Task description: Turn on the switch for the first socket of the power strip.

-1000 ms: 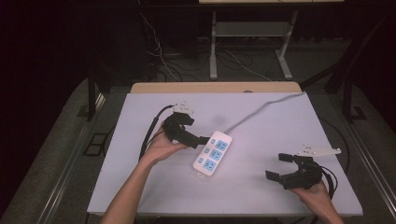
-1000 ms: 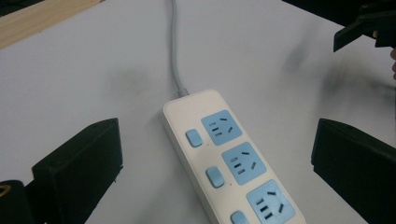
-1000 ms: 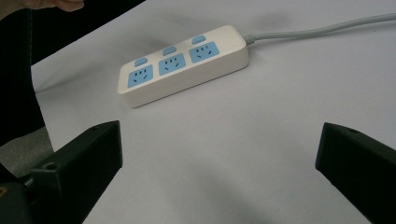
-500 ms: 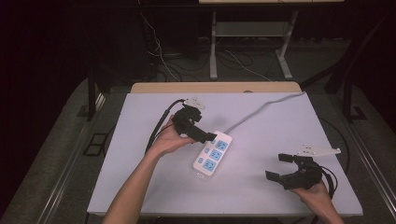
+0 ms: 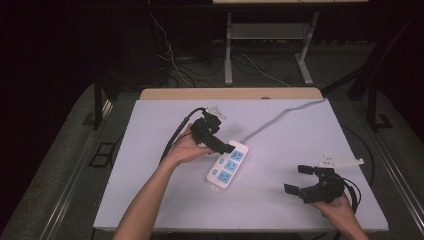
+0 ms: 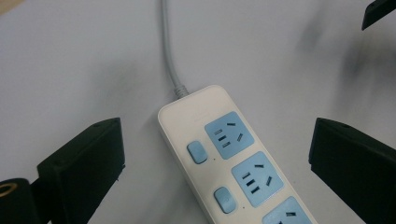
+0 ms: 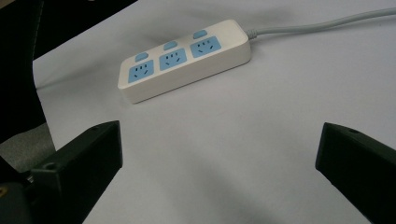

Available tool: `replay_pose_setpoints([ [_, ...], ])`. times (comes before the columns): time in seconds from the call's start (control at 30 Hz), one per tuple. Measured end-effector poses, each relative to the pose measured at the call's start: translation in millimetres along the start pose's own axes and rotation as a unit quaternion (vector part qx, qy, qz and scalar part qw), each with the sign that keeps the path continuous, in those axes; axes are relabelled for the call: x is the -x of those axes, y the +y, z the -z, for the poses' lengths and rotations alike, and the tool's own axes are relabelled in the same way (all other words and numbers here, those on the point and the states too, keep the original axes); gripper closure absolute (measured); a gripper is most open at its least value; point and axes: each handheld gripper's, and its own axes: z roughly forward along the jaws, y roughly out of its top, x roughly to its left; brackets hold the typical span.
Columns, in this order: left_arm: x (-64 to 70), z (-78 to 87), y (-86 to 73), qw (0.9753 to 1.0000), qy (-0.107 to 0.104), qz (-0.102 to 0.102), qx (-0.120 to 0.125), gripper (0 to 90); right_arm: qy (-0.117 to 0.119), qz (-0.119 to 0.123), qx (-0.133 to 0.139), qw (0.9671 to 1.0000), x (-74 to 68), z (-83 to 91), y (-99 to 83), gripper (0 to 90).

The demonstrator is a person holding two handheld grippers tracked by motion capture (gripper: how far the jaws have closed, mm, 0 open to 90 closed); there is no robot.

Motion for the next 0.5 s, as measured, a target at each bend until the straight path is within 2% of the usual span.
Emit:
replay_pose_setpoints([
  [0.5,-3.1,-14.3,-2.0,0.9997,0.002,-0.011,-0.021,21.5,-0.002,0.005,-0.013,0.9999,-0.1,-2.4,-1.0,0.3],
])
